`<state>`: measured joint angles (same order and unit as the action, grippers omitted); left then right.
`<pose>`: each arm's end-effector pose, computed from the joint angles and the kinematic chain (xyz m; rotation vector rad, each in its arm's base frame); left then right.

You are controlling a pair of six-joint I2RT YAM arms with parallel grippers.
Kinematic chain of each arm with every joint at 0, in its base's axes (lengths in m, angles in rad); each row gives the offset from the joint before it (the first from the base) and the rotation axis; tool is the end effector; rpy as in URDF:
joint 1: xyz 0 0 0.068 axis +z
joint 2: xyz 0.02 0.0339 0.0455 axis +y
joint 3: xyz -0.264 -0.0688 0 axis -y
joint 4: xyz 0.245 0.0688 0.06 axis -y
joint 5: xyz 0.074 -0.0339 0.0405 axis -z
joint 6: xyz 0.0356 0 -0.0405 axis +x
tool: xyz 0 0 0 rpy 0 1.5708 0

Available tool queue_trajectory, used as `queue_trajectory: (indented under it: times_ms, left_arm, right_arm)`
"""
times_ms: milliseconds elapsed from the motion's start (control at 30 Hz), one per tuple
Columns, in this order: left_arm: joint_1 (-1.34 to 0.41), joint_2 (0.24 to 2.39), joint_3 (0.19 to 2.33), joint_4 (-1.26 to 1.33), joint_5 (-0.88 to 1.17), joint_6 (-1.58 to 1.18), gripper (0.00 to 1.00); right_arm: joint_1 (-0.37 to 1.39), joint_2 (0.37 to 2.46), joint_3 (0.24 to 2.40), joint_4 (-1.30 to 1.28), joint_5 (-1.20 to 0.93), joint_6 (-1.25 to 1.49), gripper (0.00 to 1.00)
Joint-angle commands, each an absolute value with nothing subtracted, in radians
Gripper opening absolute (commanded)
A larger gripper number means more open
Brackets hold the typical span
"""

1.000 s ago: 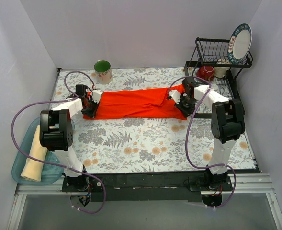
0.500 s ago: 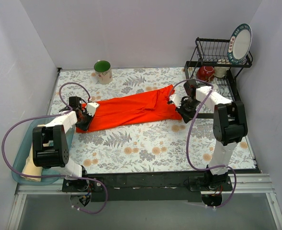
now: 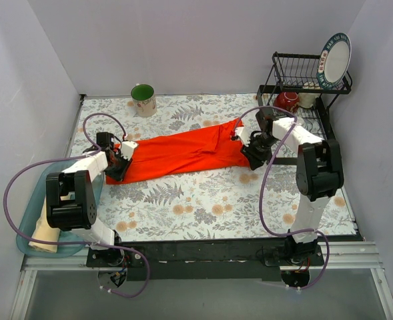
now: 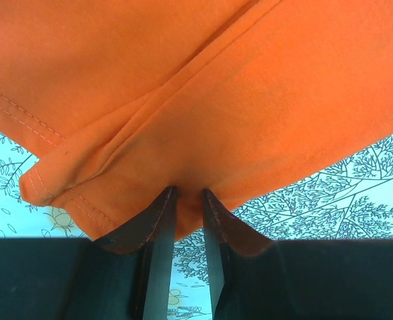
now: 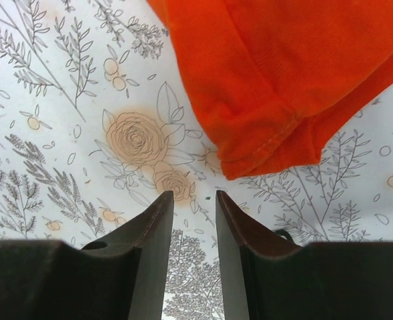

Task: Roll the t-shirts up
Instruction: Fold the T-shirt at the center of the board.

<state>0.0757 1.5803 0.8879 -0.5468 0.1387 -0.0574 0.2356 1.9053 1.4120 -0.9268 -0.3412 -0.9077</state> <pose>0.2845 0.0166 0.1640 -0.1539 2.7989 -0.1904 0.3541 0.0973 0.1934 -1.5797 2.3868 0.3942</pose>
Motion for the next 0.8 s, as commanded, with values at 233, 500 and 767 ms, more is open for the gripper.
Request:
queue_trajectory:
  times_ms: [233, 500, 767]
  left_arm:
    - [0.081, 1.608, 0.923, -0.561, 0.132, -0.068, 0.23]
    - [0.080, 1.605, 0.910, -0.549, 0.106, -0.023, 0.22]
    - [0.084, 1.617, 0.922, -0.541, 0.100, -0.008, 0.22]
  right_arm:
    - [0.233, 2.032, 1.515, -0.894, -0.370, -0.911, 0.22]
    - [0.218, 2.037, 1.554, -0.916, -0.301, -1.031, 0.01]
    - [0.201, 2.052, 1.612, -0.942, -0.261, -1.106, 0.01]
